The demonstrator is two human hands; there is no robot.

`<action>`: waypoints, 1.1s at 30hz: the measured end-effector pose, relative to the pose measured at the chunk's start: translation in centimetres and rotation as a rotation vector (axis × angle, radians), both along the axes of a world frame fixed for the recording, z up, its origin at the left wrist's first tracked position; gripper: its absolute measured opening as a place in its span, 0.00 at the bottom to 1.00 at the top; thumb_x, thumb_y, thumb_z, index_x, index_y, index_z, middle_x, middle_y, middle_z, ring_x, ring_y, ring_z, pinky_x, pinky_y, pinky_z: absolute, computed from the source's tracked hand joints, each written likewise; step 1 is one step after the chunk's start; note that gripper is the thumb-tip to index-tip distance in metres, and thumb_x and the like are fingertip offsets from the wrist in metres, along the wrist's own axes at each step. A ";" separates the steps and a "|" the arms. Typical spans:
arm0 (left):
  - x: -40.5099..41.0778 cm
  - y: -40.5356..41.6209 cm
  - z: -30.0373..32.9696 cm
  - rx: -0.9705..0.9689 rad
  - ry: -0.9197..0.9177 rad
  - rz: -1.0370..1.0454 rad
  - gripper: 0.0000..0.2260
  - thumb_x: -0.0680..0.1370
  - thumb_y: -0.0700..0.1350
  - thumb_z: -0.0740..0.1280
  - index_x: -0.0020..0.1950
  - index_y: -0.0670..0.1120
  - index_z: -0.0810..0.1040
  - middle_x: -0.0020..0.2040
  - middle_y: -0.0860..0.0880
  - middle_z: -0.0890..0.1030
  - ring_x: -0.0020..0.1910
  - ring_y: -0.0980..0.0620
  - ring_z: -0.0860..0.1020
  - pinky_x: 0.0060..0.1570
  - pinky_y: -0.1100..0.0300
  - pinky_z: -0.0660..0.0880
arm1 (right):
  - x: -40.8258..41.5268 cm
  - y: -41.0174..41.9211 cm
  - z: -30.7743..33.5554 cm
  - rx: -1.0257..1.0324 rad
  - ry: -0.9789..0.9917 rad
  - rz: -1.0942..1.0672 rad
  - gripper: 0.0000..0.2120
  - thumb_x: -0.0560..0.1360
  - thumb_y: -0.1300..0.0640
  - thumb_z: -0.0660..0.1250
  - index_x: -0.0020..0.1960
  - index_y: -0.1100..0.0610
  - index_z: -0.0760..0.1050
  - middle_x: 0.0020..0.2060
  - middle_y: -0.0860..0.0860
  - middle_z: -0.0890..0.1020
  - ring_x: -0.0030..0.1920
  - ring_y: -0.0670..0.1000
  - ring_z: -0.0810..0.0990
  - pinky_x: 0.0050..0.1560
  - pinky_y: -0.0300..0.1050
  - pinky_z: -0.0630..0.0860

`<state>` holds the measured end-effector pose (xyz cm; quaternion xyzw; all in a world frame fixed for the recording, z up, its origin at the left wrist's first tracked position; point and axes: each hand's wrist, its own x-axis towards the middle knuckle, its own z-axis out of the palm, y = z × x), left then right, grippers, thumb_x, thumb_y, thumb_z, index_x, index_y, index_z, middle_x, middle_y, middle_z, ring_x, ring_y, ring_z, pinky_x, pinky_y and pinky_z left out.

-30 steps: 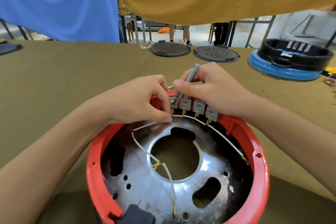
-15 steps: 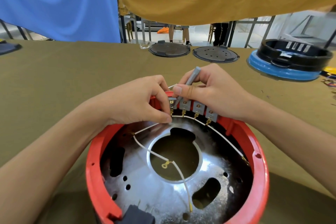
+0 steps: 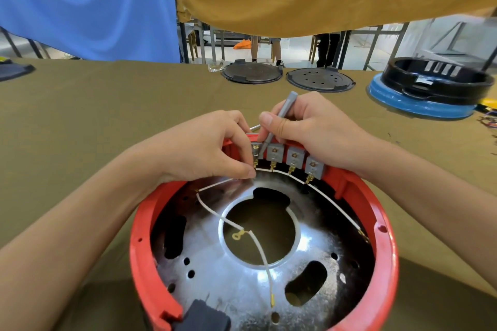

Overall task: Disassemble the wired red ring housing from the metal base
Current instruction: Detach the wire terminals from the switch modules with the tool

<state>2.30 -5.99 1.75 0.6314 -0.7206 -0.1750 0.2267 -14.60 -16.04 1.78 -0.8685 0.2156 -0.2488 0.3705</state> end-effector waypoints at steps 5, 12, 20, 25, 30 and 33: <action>0.1 -0.1 0.0 0.007 -0.027 0.000 0.04 0.69 0.49 0.77 0.36 0.57 0.85 0.49 0.59 0.74 0.53 0.59 0.75 0.58 0.52 0.72 | -0.2 0.0 -0.3 -0.002 -0.010 0.022 0.14 0.81 0.51 0.64 0.43 0.56 0.83 0.38 0.58 0.83 0.42 0.59 0.81 0.48 0.51 0.76; 0.1 -0.1 0.0 0.005 -0.050 -0.010 0.03 0.69 0.49 0.77 0.37 0.56 0.85 0.47 0.60 0.73 0.51 0.60 0.75 0.56 0.56 0.72 | -0.4 -0.1 -0.4 -0.126 -0.036 0.043 0.09 0.79 0.53 0.68 0.44 0.56 0.83 0.35 0.47 0.83 0.37 0.44 0.80 0.42 0.41 0.75; 0.0 0.0 0.0 0.012 -0.021 0.003 0.03 0.69 0.49 0.77 0.36 0.56 0.85 0.50 0.58 0.74 0.50 0.58 0.76 0.56 0.50 0.73 | -0.7 0.2 -0.4 -0.307 -0.055 0.036 0.06 0.73 0.54 0.75 0.41 0.55 0.85 0.35 0.47 0.83 0.36 0.46 0.81 0.38 0.41 0.77; -0.1 0.0 0.0 0.013 -0.004 0.011 0.04 0.69 0.48 0.77 0.35 0.56 0.85 0.51 0.58 0.74 0.48 0.59 0.77 0.55 0.52 0.74 | -0.6 -0.7 0.1 -0.156 -0.007 0.062 0.05 0.71 0.51 0.76 0.40 0.52 0.85 0.33 0.45 0.83 0.36 0.43 0.81 0.41 0.38 0.76; 0.0 0.0 0.0 0.008 -0.003 0.011 0.04 0.69 0.48 0.77 0.36 0.56 0.85 0.50 0.59 0.74 0.48 0.59 0.77 0.55 0.52 0.74 | -0.3 -0.6 0.8 -0.186 -0.013 0.037 0.06 0.69 0.53 0.79 0.41 0.50 0.83 0.34 0.46 0.83 0.37 0.46 0.81 0.43 0.40 0.78; 0.0 0.0 -0.1 0.002 -0.002 0.008 0.04 0.69 0.48 0.77 0.36 0.56 0.85 0.48 0.59 0.74 0.47 0.59 0.76 0.54 0.53 0.74 | 0.0 -0.4 0.4 -0.247 0.002 -0.027 0.10 0.71 0.47 0.75 0.39 0.50 0.78 0.33 0.49 0.82 0.37 0.51 0.80 0.44 0.51 0.78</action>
